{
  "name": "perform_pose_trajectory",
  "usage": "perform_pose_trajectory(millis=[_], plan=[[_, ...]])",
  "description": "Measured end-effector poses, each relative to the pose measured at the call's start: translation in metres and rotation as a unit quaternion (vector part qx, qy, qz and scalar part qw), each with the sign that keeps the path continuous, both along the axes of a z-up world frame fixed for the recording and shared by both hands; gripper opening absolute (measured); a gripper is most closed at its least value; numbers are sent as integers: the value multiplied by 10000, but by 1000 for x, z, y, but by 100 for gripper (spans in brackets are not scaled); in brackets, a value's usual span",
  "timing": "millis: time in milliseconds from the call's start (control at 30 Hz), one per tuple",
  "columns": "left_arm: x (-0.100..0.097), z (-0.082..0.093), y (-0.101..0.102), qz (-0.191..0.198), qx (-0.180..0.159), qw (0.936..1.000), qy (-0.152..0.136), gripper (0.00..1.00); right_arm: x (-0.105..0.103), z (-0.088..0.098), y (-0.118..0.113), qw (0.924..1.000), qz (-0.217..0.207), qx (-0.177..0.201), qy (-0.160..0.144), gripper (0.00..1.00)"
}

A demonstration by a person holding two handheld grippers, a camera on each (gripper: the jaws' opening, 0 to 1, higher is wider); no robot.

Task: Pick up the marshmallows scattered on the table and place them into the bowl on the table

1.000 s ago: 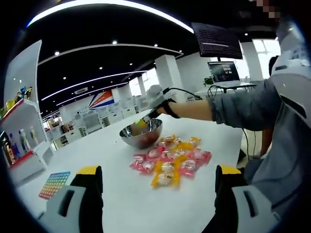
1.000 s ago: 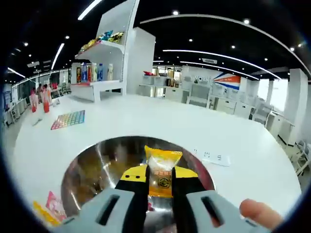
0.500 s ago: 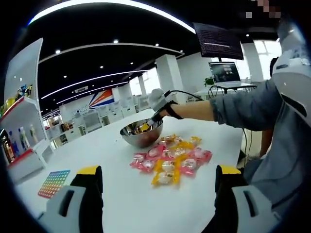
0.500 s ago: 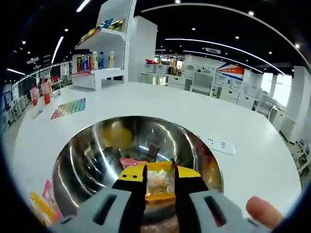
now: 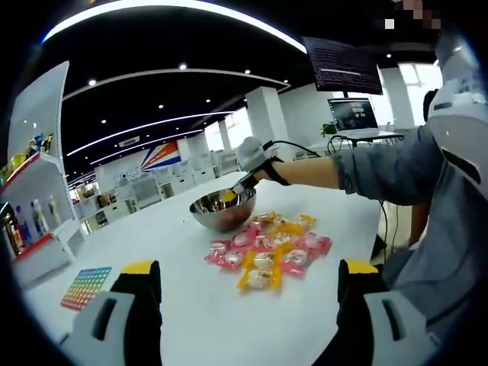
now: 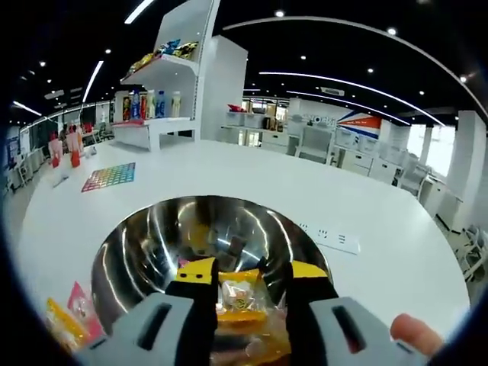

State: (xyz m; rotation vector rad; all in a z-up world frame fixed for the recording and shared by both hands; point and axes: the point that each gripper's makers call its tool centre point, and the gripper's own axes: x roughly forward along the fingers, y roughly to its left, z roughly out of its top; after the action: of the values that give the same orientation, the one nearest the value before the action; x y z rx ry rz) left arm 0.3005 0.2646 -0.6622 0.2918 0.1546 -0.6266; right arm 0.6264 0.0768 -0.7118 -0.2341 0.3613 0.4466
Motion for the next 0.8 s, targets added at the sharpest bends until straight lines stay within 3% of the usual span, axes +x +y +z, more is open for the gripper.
perform_pose_trajectory(millis=[200,267,400,700,800], plan=[[0,5,-1,-15,-23,10000,-82,96,13,22,-7,9988,-3,247,-413,77],[0,5,-3,-30,-6,10000,-76,96,18,35,-9,9973,-1,397,-622,85],[0,6,-4,-44,7,9999,-92,96,22,47,-11,9957,23,529,-756,97],[-3,7,-6,-50,20,9999,-105,96,20,52,-8,9946,71,608,-842,97],[-4,7,-5,-34,36,9999,-100,96,11,66,-8,9933,117,746,-875,97]])
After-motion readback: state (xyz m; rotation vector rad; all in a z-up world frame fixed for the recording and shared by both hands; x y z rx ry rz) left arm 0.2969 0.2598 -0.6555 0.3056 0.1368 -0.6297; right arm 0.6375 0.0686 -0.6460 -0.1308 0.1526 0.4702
